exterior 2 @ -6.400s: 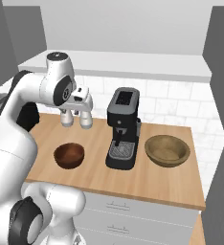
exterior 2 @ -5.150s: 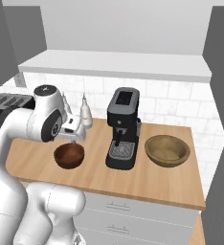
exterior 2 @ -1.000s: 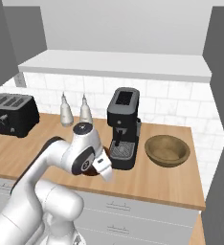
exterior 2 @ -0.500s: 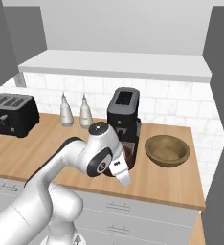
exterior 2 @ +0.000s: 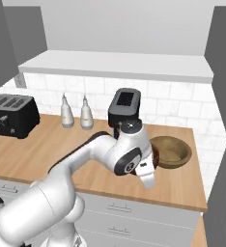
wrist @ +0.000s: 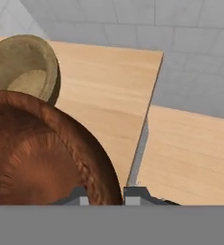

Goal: Pick up the bowls on the counter and stack them on top of one another in the open cabinet. Place the smaller bowl on top of the larger bowl.

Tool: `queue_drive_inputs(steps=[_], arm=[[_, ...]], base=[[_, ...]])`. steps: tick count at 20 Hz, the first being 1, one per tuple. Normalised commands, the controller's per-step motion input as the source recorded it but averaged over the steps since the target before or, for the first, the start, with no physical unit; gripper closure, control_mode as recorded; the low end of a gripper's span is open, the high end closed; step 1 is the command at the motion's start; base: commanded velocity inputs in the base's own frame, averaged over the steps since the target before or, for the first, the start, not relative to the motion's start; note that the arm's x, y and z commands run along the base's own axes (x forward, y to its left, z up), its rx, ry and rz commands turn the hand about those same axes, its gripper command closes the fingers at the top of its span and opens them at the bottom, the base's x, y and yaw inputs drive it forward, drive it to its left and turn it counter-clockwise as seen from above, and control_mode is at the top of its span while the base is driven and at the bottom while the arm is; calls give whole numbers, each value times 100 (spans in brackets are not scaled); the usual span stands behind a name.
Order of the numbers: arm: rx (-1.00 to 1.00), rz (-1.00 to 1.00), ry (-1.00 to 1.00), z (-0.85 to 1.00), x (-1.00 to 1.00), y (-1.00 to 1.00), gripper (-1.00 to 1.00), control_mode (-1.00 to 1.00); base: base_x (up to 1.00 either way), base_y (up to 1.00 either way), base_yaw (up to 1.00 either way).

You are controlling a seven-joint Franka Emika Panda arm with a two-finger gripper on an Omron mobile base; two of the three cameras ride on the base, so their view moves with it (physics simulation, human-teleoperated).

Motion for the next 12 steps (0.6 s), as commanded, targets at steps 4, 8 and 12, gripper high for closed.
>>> queue_drive_inputs(steps=[4, 8, 12], arm=[[20, -6, -9, 15, 24, -41, 100, -100], [2, -7, -6, 0, 67, -2, 100, -100], [0, -11, -2, -2, 75, -8, 100, -100]], base=[[0, 0, 0], [0, 0, 0], [0, 0, 0]])
